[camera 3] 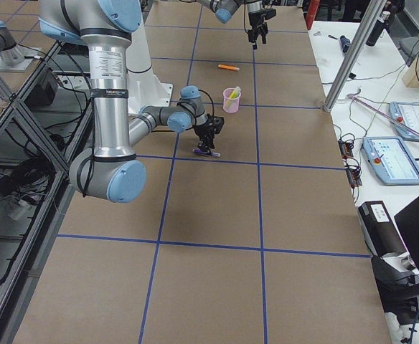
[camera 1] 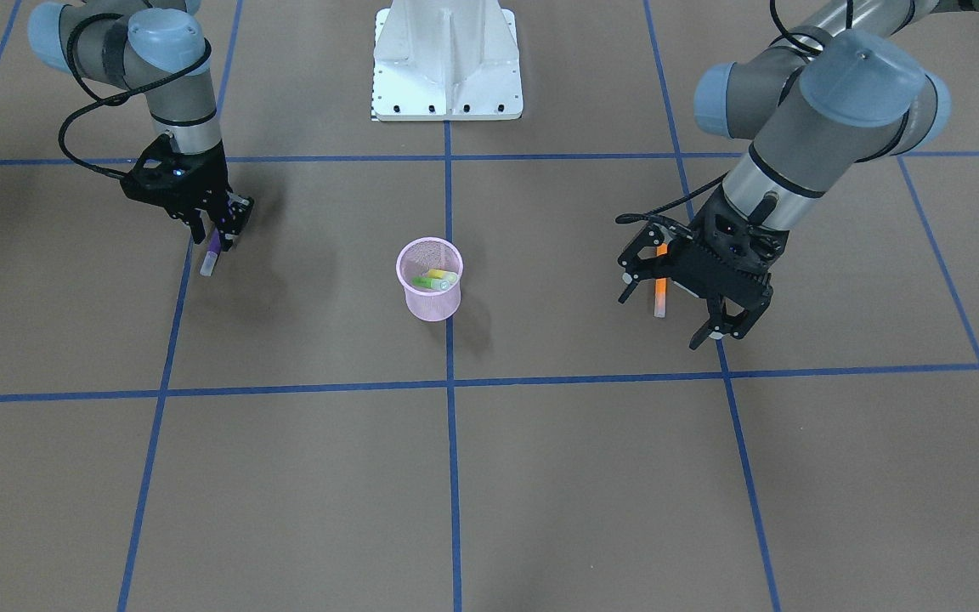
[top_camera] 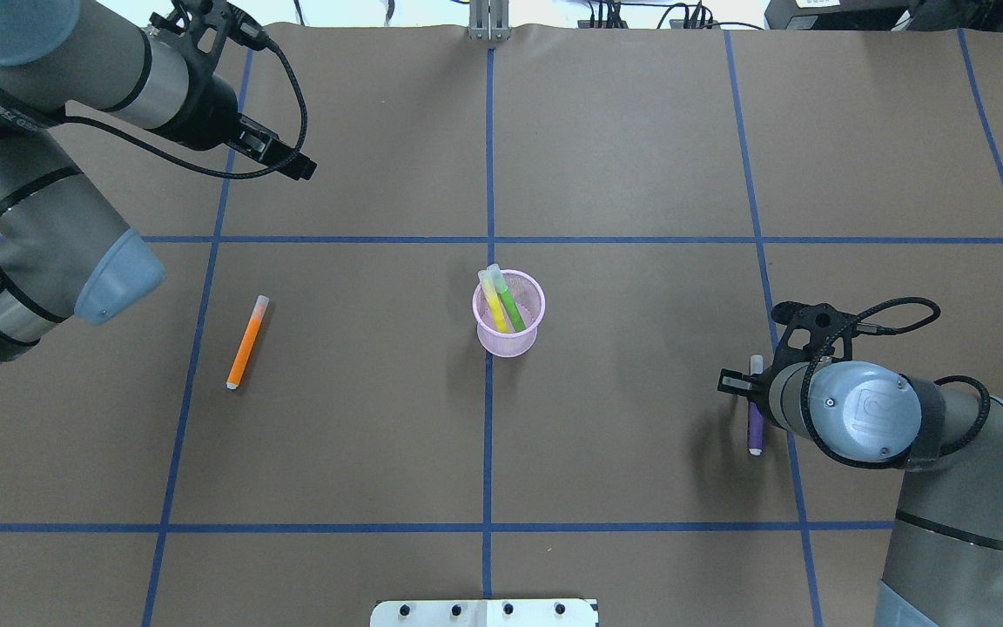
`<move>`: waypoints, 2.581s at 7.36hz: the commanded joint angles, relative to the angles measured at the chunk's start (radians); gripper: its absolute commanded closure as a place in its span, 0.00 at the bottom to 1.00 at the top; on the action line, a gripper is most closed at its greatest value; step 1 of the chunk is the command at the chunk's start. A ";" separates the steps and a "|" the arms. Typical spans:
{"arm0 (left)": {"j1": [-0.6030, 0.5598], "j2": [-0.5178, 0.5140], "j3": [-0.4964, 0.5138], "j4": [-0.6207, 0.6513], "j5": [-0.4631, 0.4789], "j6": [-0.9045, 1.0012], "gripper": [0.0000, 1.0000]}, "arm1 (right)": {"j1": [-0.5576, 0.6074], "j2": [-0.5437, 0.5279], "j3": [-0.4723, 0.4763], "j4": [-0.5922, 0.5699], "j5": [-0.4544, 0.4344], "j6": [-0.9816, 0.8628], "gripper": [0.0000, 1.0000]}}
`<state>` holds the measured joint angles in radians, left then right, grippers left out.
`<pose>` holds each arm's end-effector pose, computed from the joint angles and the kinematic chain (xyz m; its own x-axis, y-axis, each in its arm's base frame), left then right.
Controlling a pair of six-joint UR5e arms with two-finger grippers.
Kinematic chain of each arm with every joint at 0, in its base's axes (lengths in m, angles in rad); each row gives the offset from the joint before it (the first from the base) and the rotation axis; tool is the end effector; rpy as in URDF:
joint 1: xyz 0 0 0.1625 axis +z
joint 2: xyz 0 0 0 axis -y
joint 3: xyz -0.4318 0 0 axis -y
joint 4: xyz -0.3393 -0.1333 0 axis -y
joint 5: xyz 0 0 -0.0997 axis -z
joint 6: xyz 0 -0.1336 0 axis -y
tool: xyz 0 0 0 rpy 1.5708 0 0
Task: Collect pens into pen holder
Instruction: 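Grasp the purple marker with the right gripper and lift it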
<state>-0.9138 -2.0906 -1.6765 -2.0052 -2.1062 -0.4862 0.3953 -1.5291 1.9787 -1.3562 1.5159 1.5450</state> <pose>0.3384 -0.5454 0.3078 0.5013 0.5951 -0.6282 -0.0728 0.7524 0.6547 -0.3928 -0.3163 0.4900 0.7372 0.2797 0.6151 -0.3968 0.9160 0.0591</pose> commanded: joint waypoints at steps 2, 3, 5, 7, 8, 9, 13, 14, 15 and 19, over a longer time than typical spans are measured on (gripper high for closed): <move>0.001 0.000 0.000 -0.001 0.000 -0.002 0.00 | -0.012 -0.013 -0.001 0.000 -0.002 0.003 0.54; 0.001 0.000 0.000 -0.001 0.000 -0.002 0.00 | -0.013 -0.014 -0.001 0.000 -0.002 0.003 0.56; 0.001 0.000 0.000 -0.001 0.000 -0.002 0.00 | -0.013 -0.014 -0.001 -0.001 -0.002 0.003 0.66; 0.001 0.000 0.000 -0.001 0.000 0.000 0.00 | -0.016 -0.014 -0.003 -0.001 -0.002 0.003 0.69; 0.000 0.000 0.000 -0.001 0.000 -0.002 0.00 | -0.018 -0.014 -0.006 -0.001 -0.002 0.003 0.69; 0.000 0.001 0.000 -0.001 0.000 -0.002 0.00 | -0.019 -0.014 -0.006 -0.001 -0.002 0.003 0.69; 0.001 0.000 0.000 -0.001 -0.001 -0.002 0.00 | -0.012 0.001 0.046 -0.001 -0.003 0.000 1.00; 0.001 0.000 0.000 -0.003 -0.001 -0.002 0.00 | 0.008 0.032 0.046 -0.001 -0.012 -0.006 1.00; 0.003 0.000 -0.002 -0.006 -0.003 0.000 0.00 | 0.020 0.103 0.040 -0.003 -0.079 -0.012 1.00; 0.038 -0.009 0.001 -0.006 -0.001 0.002 0.00 | 0.008 0.332 -0.012 -0.004 -0.466 -0.019 1.00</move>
<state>-0.8830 -2.0978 -1.6758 -2.0110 -2.1083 -0.4849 0.4187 -1.2709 1.9985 -1.3594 1.1892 1.5268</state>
